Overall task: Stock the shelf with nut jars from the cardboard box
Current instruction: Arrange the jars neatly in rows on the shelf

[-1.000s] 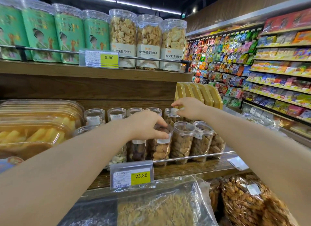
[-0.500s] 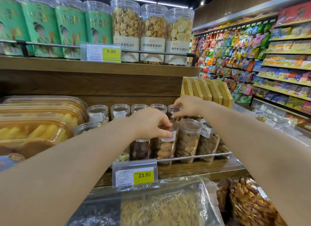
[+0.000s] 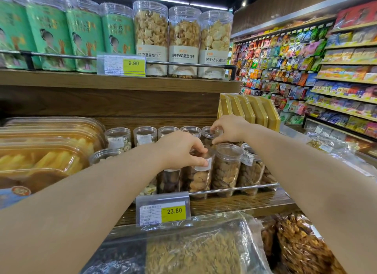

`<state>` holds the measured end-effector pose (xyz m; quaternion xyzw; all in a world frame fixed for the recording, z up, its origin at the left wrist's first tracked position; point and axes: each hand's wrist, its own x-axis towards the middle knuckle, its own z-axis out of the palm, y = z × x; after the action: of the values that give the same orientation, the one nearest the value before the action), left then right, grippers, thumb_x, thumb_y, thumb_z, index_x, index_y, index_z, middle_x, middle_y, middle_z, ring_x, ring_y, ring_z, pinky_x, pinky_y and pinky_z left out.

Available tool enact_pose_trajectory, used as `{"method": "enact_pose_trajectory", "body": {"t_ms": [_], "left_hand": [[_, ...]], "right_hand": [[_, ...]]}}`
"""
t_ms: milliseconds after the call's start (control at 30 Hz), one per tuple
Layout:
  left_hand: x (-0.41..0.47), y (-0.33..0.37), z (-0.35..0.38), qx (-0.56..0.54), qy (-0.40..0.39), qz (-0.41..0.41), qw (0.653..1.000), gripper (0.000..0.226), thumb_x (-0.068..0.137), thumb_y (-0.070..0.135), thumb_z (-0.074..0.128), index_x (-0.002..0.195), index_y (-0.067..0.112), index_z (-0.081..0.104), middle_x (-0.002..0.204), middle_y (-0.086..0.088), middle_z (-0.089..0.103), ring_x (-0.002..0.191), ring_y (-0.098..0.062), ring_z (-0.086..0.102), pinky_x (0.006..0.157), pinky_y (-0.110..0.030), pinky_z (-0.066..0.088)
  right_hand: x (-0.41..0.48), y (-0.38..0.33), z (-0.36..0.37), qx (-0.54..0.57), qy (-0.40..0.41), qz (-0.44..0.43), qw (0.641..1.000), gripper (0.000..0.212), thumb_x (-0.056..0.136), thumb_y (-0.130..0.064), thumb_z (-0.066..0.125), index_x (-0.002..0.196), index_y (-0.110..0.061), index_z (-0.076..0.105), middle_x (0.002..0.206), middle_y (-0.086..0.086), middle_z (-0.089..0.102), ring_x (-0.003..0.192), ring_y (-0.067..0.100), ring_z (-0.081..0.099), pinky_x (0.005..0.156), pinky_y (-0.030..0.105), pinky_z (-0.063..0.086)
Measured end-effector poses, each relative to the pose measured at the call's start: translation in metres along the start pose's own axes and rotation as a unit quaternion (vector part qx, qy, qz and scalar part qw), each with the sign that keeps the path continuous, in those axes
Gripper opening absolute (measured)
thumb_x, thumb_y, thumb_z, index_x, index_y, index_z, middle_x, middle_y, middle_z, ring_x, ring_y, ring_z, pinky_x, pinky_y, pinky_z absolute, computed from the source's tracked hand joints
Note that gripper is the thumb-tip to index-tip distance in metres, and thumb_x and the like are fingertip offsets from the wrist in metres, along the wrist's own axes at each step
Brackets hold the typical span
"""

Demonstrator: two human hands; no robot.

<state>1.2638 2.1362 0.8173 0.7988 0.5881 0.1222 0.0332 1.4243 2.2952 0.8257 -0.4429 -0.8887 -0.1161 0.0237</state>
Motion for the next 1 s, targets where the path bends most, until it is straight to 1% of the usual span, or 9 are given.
{"method": "enact_pose_trajectory", "body": {"t_ms": [67,133,267,333,533,700,833,900,1000], "left_hand": [[0.000,-0.001,0.001,-0.002,0.005,0.000,1.000,0.046,0.084,0.050,0.062,0.125,0.030,0.060,0.131,0.011,0.058,0.118,-0.007,0.052,0.096,-0.028,0.043],[-0.001,-0.001,0.001,-0.003,0.004,0.000,1.000,0.046,0.084,0.049,0.062,0.126,0.029,0.059,0.132,0.010,0.058,0.120,-0.008,0.051,0.098,-0.029,0.042],[0.000,-0.001,0.001,0.003,0.001,0.000,1.000,0.047,0.084,0.050,0.062,0.127,0.030,0.059,0.133,0.010,0.057,0.121,-0.009,0.050,0.101,-0.033,0.041],[0.000,-0.002,0.001,0.001,0.003,-0.004,1.000,0.047,0.084,0.051,0.062,0.126,0.030,0.059,0.133,0.011,0.056,0.121,-0.009,0.050,0.101,-0.032,0.041],[0.000,-0.003,0.002,-0.009,0.001,-0.005,1.000,0.046,0.083,0.052,0.062,0.125,0.031,0.060,0.133,0.011,0.056,0.121,-0.008,0.050,0.102,-0.033,0.041],[0.000,-0.001,0.001,-0.003,0.000,-0.007,1.000,0.047,0.084,0.051,0.062,0.126,0.030,0.059,0.132,0.010,0.057,0.121,-0.009,0.050,0.101,-0.034,0.042],[-0.002,0.000,0.002,0.005,0.000,-0.007,1.000,0.048,0.085,0.051,0.061,0.127,0.030,0.058,0.131,0.010,0.058,0.120,-0.010,0.051,0.098,-0.031,0.043],[-0.002,0.001,0.001,0.004,-0.001,-0.010,1.000,0.047,0.085,0.051,0.061,0.127,0.029,0.058,0.130,0.009,0.058,0.119,-0.010,0.051,0.096,-0.029,0.042],[-0.002,0.002,0.000,0.007,-0.005,-0.011,1.000,0.047,0.085,0.049,0.061,0.128,0.030,0.058,0.131,0.009,0.057,0.119,-0.011,0.051,0.094,-0.027,0.041]], "right_hand": [[0.003,-0.004,0.002,-0.009,0.014,0.010,1.000,0.055,0.080,-0.062,0.060,0.120,-0.025,0.058,0.120,0.002,0.055,0.111,0.023,0.050,0.084,0.037,0.046],[0.005,-0.004,0.003,0.001,-0.004,0.009,1.000,0.058,0.077,-0.062,0.063,0.122,-0.025,0.055,0.122,0.003,0.052,0.116,0.026,0.045,0.092,0.042,0.044],[0.000,0.009,-0.001,0.022,-0.038,-0.011,0.999,0.072,0.078,-0.046,0.071,0.141,-0.036,0.038,0.149,-0.002,0.034,0.138,0.026,0.025,0.111,0.053,0.024],[-0.004,0.013,-0.003,0.018,-0.043,-0.005,0.999,0.074,0.082,-0.036,0.070,0.145,-0.038,0.031,0.154,-0.006,0.028,0.143,0.024,0.018,0.113,0.051,0.018],[-0.004,0.007,0.001,0.011,-0.004,-0.009,1.000,0.049,0.085,-0.044,0.065,0.131,-0.033,0.052,0.138,-0.004,0.051,0.128,0.021,0.043,0.103,0.043,0.032],[-0.004,-0.002,0.000,0.000,-0.006,0.001,1.000,0.050,0.086,-0.054,0.057,0.129,-0.030,0.051,0.131,0.001,0.054,0.122,0.025,0.046,0.096,0.044,0.038],[-0.016,-0.003,-0.018,0.075,-0.006,0.006,0.997,0.051,0.090,-0.048,0.054,0.136,-0.027,0.047,0.139,0.000,0.049,0.128,0.023,0.042,0.103,0.043,0.036],[-0.031,-0.002,-0.035,0.130,-0.031,-0.013,0.991,0.047,0.094,-0.040,0.053,0.137,-0.025,0.047,0.144,-0.001,0.045,0.132,0.019,0.040,0.105,0.034,0.031],[-0.060,-0.005,-0.055,0.151,-0.140,-0.044,0.978,0.050,0.093,-0.031,0.057,0.141,-0.029,0.043,0.150,-0.006,0.035,0.138,0.015,0.031,0.105,0.028,0.023]]}}
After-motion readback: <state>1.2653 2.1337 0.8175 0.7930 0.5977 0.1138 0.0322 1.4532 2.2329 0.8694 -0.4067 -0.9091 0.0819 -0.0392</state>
